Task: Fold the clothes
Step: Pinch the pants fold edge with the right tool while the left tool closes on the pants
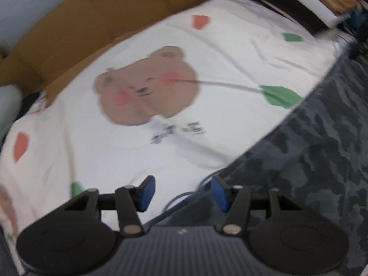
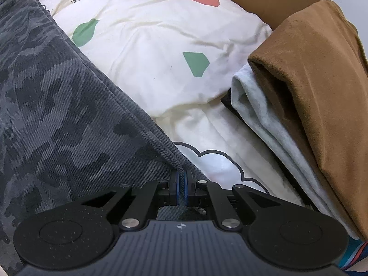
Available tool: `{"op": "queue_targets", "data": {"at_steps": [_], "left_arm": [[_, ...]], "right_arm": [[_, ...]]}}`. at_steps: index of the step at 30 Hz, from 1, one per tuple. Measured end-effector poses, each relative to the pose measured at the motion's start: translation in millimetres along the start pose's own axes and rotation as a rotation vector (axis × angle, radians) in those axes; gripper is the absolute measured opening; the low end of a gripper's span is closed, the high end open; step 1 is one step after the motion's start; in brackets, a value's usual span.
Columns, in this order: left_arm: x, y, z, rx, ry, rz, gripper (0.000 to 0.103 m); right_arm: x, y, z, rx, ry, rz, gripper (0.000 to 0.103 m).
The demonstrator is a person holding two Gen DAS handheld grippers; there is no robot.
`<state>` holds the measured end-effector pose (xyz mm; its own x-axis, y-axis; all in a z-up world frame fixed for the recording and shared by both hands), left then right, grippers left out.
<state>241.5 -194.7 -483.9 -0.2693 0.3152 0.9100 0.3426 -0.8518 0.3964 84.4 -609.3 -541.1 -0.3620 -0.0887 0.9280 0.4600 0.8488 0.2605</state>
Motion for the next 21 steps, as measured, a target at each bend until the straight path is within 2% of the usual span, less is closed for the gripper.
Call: {"op": "queue_targets", "data": {"at_steps": [8, 9, 15, 18, 21], "left_arm": [[-19.4, 0.2, -32.6, -0.077, -0.120, 0.055, 0.047], [-22.9, -1.0, -35.5, -0.087, -0.127, 0.066, 0.042], [-39.4, -6.8, -42.6, -0.152, -0.116, 0.110, 0.024], [-36.8, -6.6, -43.4, -0.190, -0.105, 0.099, 0.003], [-30.3, -5.0, -43.3, -0.227, -0.093, 0.080, 0.000]], "right_arm": [[-1.8, 1.3, 0.7, 0.003, -0.006, 0.003, 0.002], [-2.2, 1.6, 1.3, 0.003, -0.009, 0.004, 0.002], [-2.2, 2.0, 1.8, -0.011, -0.017, 0.000, 0.001], [-0.8, 2.7, 1.9, -0.010, -0.024, -0.003, 0.001], [3.1, 4.2, 0.9, -0.007, -0.034, -0.007, 0.001]]}}
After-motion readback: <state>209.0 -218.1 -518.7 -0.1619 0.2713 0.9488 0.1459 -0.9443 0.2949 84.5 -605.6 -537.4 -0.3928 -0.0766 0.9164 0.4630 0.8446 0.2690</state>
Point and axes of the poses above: each gripper's, at about its wrist camera, not at the fingertips, and x roughly against the way its jaws point, z to its left, y to its top, the point moved 6 cm from there along -x, roughly the way its jaws point, and after that the axes turned 10 degrees about x, right-handed, at the moved point
